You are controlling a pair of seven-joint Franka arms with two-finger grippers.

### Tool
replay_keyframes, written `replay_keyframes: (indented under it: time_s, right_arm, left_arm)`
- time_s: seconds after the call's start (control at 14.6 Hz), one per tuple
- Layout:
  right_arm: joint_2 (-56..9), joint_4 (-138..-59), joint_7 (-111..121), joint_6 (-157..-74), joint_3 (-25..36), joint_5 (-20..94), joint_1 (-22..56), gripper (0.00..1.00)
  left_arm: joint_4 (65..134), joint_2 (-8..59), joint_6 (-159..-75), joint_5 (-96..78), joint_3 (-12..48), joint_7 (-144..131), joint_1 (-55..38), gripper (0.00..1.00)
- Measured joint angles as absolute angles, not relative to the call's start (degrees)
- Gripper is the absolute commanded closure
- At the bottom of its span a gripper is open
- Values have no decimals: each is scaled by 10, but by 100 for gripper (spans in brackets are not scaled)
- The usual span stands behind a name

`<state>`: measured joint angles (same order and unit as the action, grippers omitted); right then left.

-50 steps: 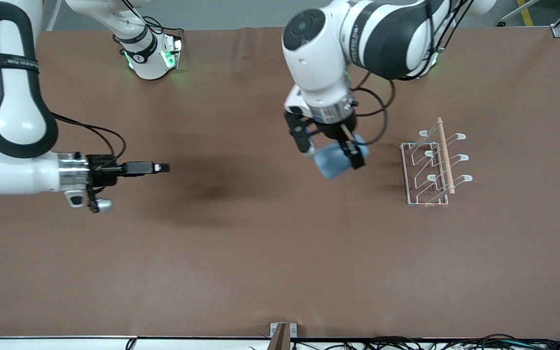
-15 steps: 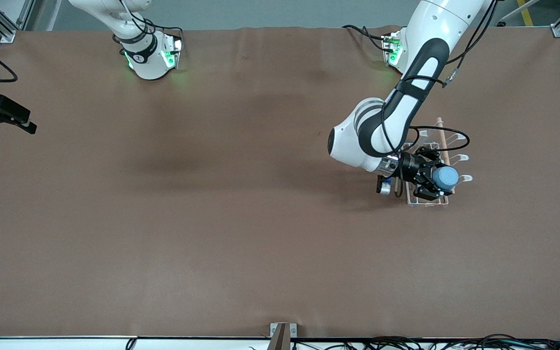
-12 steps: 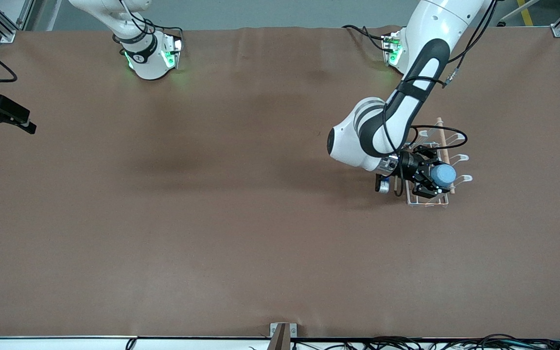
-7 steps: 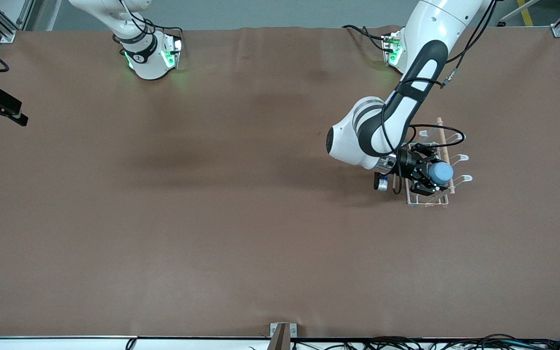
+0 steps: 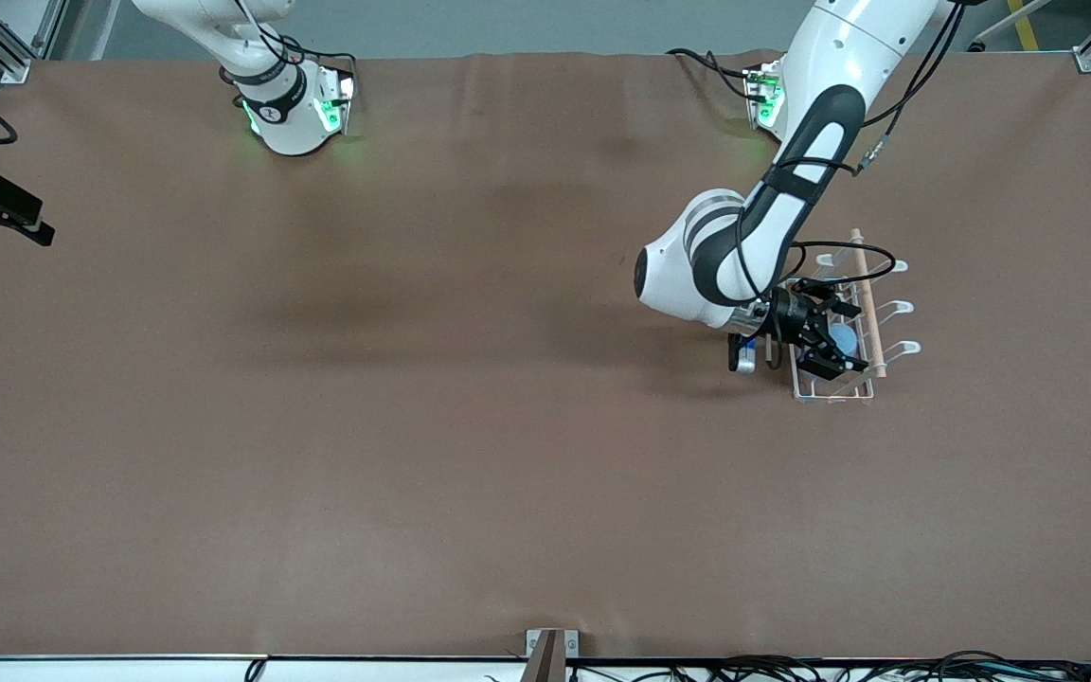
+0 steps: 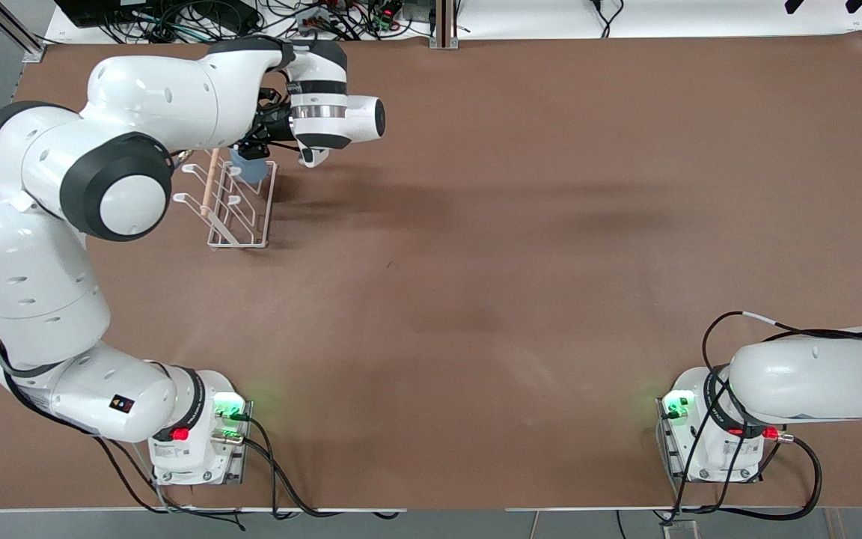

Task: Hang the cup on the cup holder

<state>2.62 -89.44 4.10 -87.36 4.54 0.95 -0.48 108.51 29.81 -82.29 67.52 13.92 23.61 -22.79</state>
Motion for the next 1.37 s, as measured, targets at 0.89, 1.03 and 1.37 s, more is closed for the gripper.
replay_keyframes:
  time_s: [0.89,1.03,1.37]
  right_arm:
    - [25,-894,41,-875,48,10,-2,0]
    - [25,-894,41,-875,48,10,-2,0]
    - [25,-894,41,-875,48,10,-1,0]
  left_arm:
    - [820,240,-780,345,133,137,-219,0]
    - [777,220,-771,272,131,94,-194,0]
    - [750,157,-772,176,131,-71,-172,0]
